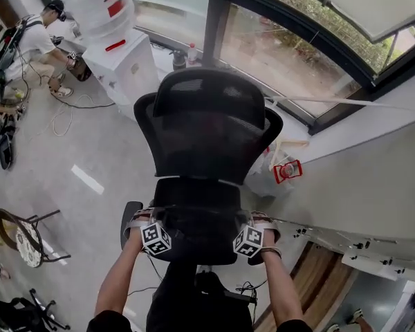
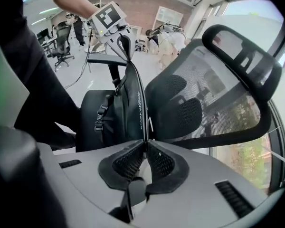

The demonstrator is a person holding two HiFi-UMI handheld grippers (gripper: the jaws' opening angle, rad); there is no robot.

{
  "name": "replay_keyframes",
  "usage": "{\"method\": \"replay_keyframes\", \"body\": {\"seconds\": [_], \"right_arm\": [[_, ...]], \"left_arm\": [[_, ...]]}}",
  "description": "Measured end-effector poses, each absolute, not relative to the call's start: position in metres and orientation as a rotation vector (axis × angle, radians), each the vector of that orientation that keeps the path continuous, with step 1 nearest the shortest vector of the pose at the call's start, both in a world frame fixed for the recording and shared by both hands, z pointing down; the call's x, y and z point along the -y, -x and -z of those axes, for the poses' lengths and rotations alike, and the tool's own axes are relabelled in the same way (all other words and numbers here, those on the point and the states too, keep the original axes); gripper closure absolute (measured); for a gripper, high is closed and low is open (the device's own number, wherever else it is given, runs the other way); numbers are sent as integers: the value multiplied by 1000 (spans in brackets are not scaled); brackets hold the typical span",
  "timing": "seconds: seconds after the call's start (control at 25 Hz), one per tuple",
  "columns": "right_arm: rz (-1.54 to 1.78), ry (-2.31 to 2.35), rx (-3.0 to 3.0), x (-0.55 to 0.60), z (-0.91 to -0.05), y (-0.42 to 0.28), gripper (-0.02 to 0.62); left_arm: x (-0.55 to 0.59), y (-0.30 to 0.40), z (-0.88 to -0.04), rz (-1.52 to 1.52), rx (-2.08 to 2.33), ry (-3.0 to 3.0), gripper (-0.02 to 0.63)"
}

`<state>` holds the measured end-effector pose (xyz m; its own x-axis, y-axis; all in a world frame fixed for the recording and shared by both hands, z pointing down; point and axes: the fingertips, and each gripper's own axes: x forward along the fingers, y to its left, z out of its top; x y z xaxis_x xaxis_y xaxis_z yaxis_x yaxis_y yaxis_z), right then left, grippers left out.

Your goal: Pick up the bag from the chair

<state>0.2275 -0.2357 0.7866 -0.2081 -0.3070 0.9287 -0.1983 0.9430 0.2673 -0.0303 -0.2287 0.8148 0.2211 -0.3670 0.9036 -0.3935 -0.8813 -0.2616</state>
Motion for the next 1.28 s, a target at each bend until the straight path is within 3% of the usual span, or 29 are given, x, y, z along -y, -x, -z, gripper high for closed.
{"method": "replay_keyframes", "body": {"seconds": [0.64, 1.28], "right_arm": [[257, -355, 1842, 92, -691, -218, 571], [218, -431, 1815, -4, -650, -204, 571]], "left_arm": [[63, 41, -713, -1700, 968, -2415, 601], [-34, 55, -682, -1610, 885, -2504, 603]]}}
